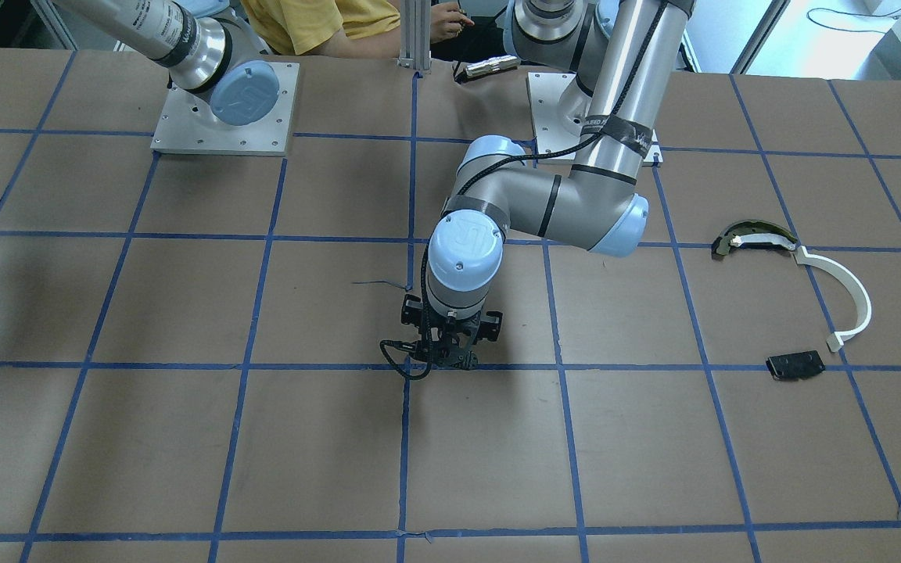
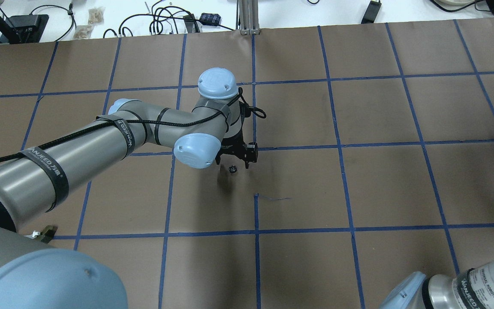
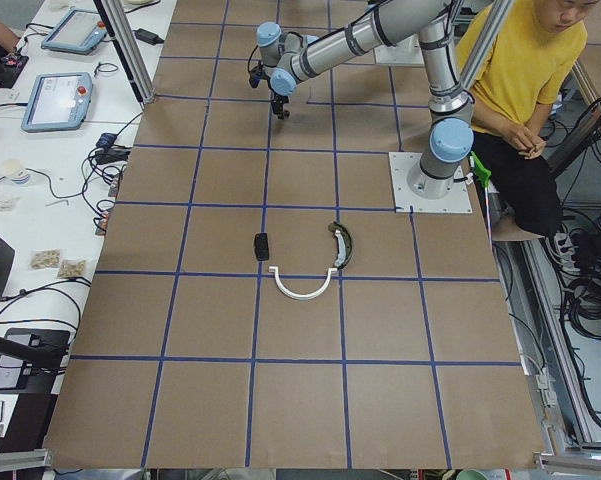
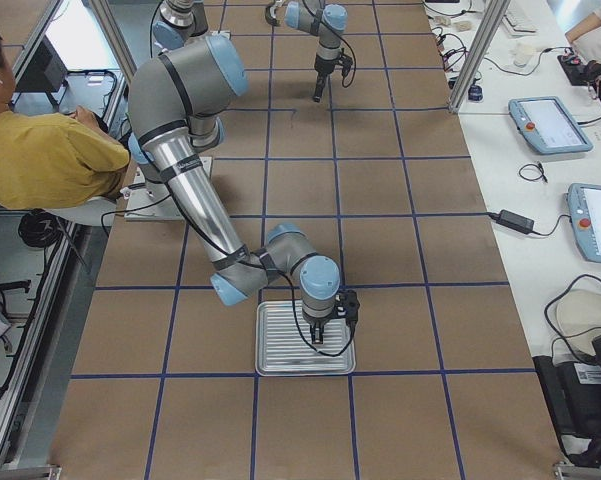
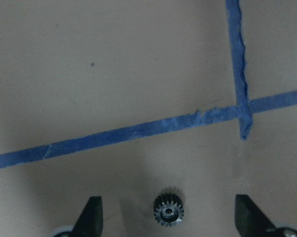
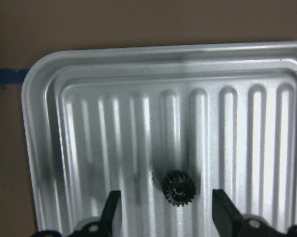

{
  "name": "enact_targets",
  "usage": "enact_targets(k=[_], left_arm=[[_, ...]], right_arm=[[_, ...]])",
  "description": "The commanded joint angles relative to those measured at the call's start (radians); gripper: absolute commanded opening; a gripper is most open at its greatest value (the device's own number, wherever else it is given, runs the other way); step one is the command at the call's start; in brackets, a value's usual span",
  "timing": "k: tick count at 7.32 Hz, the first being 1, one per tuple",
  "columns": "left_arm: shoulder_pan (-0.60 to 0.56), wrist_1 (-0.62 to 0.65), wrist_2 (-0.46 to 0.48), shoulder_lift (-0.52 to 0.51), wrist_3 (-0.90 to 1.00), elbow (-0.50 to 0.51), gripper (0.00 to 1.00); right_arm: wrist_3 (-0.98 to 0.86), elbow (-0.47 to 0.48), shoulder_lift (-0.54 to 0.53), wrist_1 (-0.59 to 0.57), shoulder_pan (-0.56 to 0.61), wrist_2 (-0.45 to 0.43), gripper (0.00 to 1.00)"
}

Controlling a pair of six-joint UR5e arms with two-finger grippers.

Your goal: Place bearing gear from tray to pile

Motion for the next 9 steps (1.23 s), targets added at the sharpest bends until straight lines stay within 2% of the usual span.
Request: enact_targets(k=[1, 3, 4, 5, 7, 9], left_arm=[[-0.001, -0.005, 0.002, -0.001, -0.002, -0.001, 0.66], [-0.001, -0.011, 0.004, -0.001, -0.002, -0.01, 0.59], [-0.001, -0.013, 0.002, 0.0, -0.002, -0.008, 0.43], [-0.001, -0.013, 0.004, 0.008, -0.002, -0.01, 0.01], [0.002, -0.013, 0.005, 0.01, 0.001, -0.005, 0.0], [0.024, -0.043, 0.011, 0.045, 0.0, 0.019, 0.0]], right_arm=[[-0.038, -0.013, 0.01, -0.008, 0.0, 0.002, 0.55], [-0.095, -0.013, 0.01, -0.013, 0.0, 0.004, 0.56], [-0.098, -0.011, 0.01, -0.013, 0.0, 0.005, 0.53], [-0.097, -0.011, 0.01, -0.013, 0.0, 0.002, 0.42], [-0.115, -0.014, 0.017, -0.016, 0.0, 0.002, 0.37], [-0.115, -0.016, 0.017, -0.014, 0.0, 0.004, 0.21]])
